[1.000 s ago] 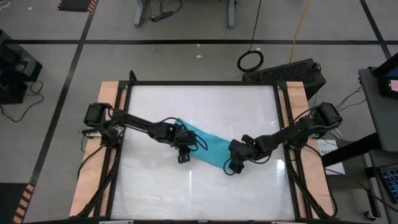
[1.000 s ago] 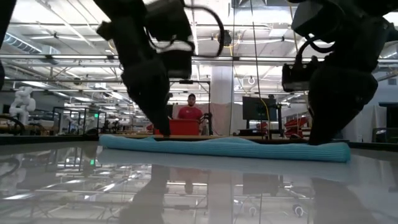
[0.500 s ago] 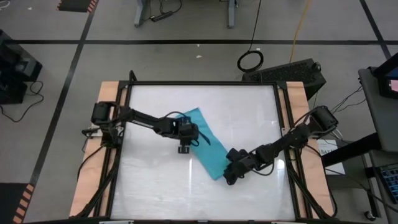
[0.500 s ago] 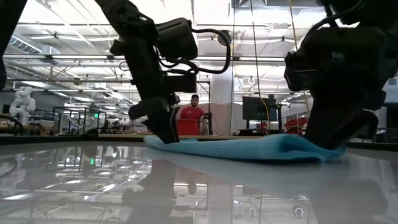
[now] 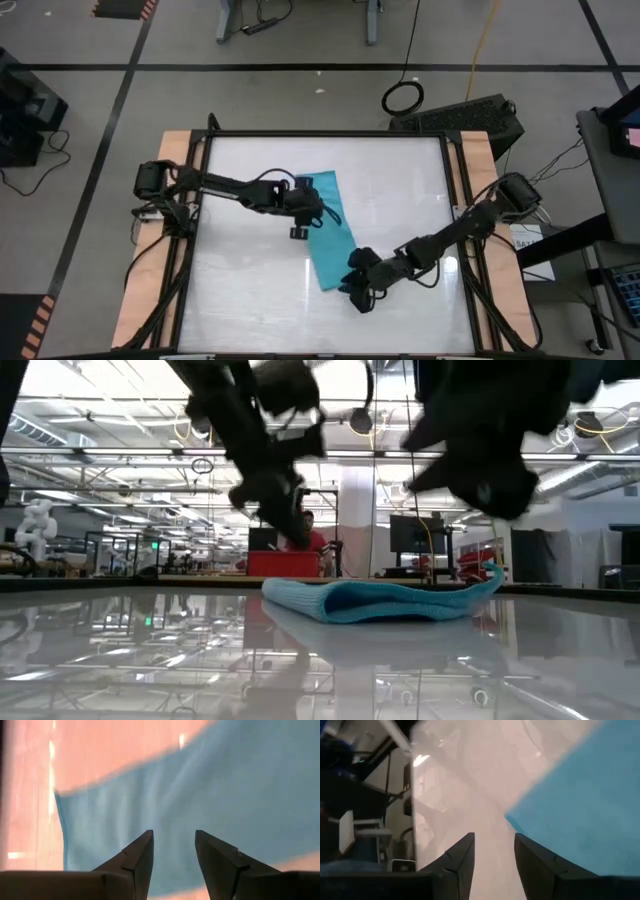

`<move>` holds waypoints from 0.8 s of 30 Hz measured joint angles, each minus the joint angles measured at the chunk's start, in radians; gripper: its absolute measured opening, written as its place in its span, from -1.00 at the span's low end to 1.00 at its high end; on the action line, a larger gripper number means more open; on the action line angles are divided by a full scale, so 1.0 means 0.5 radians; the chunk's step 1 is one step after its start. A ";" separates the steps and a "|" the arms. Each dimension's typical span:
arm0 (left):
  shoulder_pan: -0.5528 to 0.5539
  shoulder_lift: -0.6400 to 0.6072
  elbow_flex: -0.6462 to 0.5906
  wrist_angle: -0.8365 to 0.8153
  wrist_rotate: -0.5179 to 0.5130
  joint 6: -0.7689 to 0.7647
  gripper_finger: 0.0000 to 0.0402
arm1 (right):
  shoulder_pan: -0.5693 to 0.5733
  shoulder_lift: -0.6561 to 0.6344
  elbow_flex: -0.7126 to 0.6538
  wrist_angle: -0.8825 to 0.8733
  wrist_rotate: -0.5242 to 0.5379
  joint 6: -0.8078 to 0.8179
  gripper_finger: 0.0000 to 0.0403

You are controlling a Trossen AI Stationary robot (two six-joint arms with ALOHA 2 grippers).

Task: Roll towel
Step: Roll the blue microfiber towel

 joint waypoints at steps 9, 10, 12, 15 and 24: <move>-0.356 0.003 0.029 0.355 0.299 -0.360 -0.24 | -0.216 -0.159 0.252 -1.064 0.384 -0.435 -0.36; -0.392 0.028 0.027 0.348 0.301 -0.381 -0.24 | -0.263 -0.163 0.252 -1.088 0.380 -0.469 -0.36; -0.454 0.091 0.025 0.366 0.301 -0.444 -0.24 | -0.356 -0.163 0.250 -1.131 0.365 -0.545 -0.35; -0.526 0.184 0.025 0.361 0.311 -0.604 -0.24 | -0.497 -0.166 0.246 -1.142 0.334 -0.668 -0.36; -0.687 0.421 0.025 0.414 0.396 -0.803 -0.24 | -0.913 -0.161 0.241 -0.958 0.196 -0.973 -0.36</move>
